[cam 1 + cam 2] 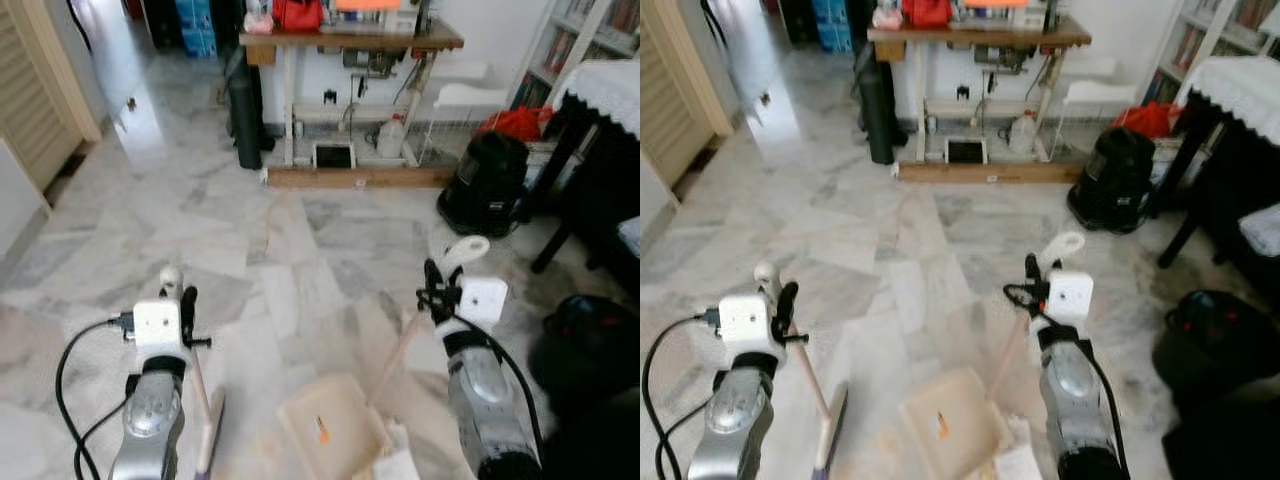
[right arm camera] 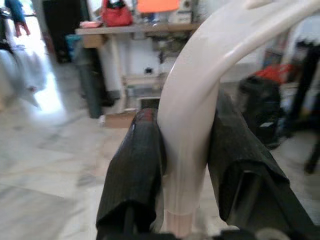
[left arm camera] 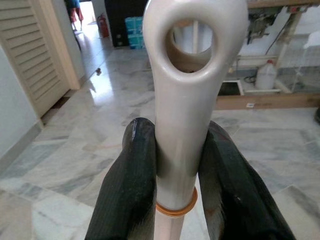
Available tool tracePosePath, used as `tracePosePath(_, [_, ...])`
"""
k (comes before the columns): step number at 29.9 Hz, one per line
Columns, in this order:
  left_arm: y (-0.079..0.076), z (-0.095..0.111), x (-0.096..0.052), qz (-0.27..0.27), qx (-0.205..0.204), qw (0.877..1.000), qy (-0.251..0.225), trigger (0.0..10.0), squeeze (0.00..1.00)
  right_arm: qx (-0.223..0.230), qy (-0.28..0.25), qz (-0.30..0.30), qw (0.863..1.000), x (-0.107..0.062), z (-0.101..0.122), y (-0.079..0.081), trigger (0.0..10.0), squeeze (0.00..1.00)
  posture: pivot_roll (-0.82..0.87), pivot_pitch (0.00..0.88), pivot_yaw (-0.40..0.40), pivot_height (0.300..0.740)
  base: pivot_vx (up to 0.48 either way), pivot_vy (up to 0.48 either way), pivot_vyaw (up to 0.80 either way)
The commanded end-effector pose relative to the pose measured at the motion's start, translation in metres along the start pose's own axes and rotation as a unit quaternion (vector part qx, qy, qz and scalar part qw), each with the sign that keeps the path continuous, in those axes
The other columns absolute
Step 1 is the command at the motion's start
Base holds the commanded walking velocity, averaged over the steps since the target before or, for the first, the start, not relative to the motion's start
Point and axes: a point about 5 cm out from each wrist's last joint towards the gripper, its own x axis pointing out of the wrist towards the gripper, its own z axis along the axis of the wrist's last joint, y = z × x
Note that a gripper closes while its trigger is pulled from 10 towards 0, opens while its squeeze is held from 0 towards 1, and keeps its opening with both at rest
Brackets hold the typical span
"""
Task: Sweep floor
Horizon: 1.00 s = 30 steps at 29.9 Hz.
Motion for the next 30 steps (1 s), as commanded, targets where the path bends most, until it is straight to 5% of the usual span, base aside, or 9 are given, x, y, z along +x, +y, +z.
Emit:
tracePosePath(1, [0.008, 0.007, 0.000, 0.001, -0.003, 1.000, -0.020, 10.0, 0.00, -0.027, -0.025, -0.025, 0.999, 0.008, 0.013, -0.006, 10.0, 0.00, -0.01, 0.000, -0.002, 0.740, 0.000, 0.000, 0.00])
tracePosePath(8, [0.017, 0.008, 0.001, 0.010, 0.011, 1.000, -0.020, 10.0, 0.00, -0.027, -0.034, -0.019, 0.999, 0.011, 0.018, -0.004, 10.0, 0.00, -0.01, 0.000, 0.007, 0.740, 0.000, 0.000, 0.00])
tracePosePath(30, [0.017, 0.012, 0.005, 0.028, 0.006, 0.999, -0.028, 10.0, 0.00, -0.026, -0.043, -0.021, 0.999, 0.015, 0.025, -0.007, 10.0, 0.00, -0.02, 0.000, -0.003, 0.740, 0.000, 0.000, -0.80])
